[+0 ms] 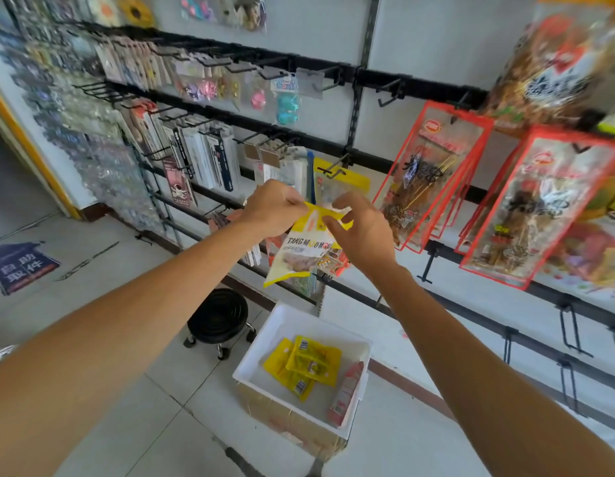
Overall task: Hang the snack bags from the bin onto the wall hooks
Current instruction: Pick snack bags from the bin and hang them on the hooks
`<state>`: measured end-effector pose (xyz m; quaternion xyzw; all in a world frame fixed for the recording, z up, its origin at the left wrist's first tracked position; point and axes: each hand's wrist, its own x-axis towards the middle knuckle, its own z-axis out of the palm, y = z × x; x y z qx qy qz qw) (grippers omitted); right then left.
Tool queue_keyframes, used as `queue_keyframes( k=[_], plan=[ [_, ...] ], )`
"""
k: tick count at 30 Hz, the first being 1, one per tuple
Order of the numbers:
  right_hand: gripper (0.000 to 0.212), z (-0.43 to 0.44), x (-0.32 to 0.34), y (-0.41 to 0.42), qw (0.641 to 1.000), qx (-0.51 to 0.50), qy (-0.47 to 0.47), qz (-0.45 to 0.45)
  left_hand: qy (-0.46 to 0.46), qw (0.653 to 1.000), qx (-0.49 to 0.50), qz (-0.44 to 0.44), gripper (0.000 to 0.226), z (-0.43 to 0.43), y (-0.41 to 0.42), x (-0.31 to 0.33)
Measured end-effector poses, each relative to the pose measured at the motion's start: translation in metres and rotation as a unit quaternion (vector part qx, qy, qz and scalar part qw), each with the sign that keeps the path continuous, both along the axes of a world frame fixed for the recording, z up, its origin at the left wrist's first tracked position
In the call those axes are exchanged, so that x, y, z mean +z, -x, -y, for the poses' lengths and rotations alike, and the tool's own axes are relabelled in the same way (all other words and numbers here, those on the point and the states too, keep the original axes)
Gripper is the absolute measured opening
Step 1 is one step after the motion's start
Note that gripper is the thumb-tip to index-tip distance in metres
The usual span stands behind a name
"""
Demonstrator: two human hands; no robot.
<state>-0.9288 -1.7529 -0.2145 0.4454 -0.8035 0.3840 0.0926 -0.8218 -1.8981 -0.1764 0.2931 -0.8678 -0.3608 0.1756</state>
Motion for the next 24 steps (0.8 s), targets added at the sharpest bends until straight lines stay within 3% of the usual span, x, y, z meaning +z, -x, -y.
queue_keyframes(
  k=[8, 15, 19, 24],
  plan=[
    [0.039, -0.021, 0.015, 0.022, 1.0, 0.008, -0.023, 0.007, 0.002, 0.988, -0.121, -0.095, 0.009, 0.006, -0.009, 0.02],
    [0.01, -0.042, 0.045, 0.017, 0.999, 0.029, 0.016, 0.004, 0.0, 0.977, -0.139, -0.163, 0.01, -0.011, -0.008, 0.034],
    [0.011, -0.068, 0.064, 0.015, 0.999, 0.014, 0.036, -0.004, 0.011, 0.964, -0.134, -0.23, 0.01, -0.03, 0.003, 0.046],
    [0.014, -0.112, 0.101, 0.025, 0.998, -0.019, 0.047, -0.046, 0.027, 0.954, -0.162, -0.249, 0.015, -0.064, 0.027, 0.069]
  ],
)
